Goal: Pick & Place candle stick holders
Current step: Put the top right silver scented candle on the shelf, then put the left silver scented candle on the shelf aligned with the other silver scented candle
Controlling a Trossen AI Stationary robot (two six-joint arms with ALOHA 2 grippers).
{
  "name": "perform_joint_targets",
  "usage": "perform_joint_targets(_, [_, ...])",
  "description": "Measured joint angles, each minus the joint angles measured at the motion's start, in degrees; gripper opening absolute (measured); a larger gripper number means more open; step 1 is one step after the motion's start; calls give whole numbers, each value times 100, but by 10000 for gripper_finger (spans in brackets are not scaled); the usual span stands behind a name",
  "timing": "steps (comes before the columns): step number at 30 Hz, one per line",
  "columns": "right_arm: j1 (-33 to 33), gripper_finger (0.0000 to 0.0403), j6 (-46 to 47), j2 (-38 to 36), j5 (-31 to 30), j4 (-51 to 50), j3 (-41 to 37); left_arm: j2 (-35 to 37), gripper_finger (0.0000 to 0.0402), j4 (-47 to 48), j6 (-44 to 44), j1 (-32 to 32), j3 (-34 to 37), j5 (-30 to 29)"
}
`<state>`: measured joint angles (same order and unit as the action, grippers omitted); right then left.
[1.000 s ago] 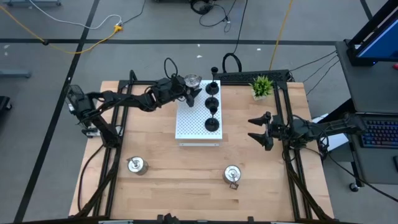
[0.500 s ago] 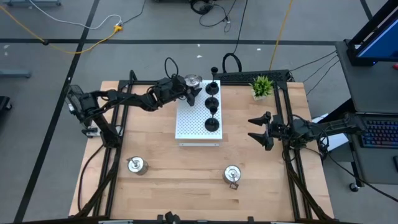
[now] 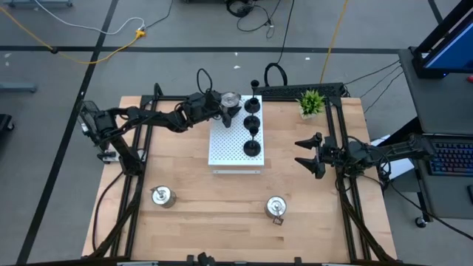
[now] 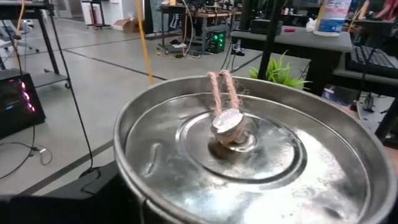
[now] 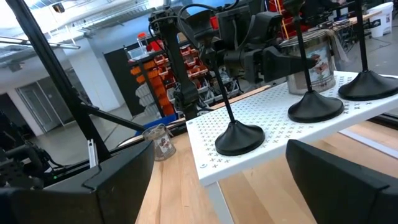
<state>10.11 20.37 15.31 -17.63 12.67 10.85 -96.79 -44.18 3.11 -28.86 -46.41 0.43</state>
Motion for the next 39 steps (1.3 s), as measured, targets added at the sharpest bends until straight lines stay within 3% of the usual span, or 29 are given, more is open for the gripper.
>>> perform_joint_targets(11, [1, 357, -1, 0, 152, 0, 0, 294, 393, 251, -266, 0, 0, -45])
perform_joint_targets(22, [2, 357, -52, 2, 295, 83, 0, 764, 392, 510, -327, 0, 1, -73])
perform_joint_targets(28, [2, 357, -325, 2, 302, 83, -1, 1399, 392, 1170, -463, 0, 2, -89])
perform_joint_targets(39, [0, 357, -398, 2, 356, 81, -1, 2779, 392, 2245, 230, 316, 2, -12])
